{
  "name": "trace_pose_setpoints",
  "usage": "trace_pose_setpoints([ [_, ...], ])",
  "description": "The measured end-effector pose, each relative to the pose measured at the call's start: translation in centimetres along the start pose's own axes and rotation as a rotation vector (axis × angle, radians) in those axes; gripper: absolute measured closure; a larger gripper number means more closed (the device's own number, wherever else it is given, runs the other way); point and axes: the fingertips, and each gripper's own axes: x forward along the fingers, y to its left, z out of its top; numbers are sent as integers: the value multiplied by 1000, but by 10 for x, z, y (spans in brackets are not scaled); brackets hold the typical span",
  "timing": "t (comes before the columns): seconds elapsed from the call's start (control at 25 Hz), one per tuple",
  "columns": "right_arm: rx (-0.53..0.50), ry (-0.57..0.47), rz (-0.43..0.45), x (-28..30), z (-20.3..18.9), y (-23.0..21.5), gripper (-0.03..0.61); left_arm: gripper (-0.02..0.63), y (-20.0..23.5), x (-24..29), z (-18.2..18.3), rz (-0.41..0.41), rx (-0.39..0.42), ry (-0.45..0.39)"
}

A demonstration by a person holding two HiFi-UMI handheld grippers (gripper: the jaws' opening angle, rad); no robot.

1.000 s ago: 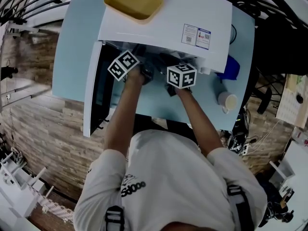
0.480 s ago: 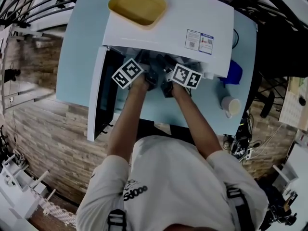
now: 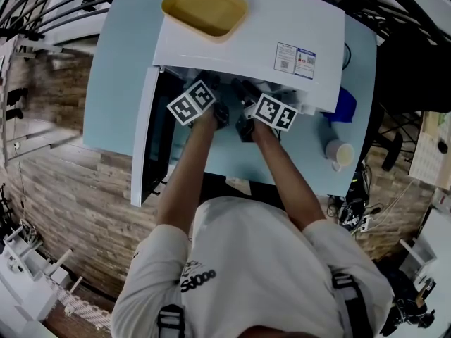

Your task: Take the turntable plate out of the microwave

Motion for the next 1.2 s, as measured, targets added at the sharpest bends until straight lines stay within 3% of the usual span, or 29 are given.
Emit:
trace_pose_setpoints([
  [0.2, -64, 31, 54, 4, -7, 10, 382, 422, -2, 7, -12, -37, -20, 36],
  [0.44, -65, 14, 67, 5, -8, 11, 377, 423, -4, 12, -9, -95, -234, 20],
  [0.8, 138, -75, 66, 2, 3, 4, 379, 564, -5, 8, -9, -108, -331, 1],
  [1.2, 416, -256, 89, 5, 27, -6, 408, 572, -14, -1, 0, -139, -339, -15],
])
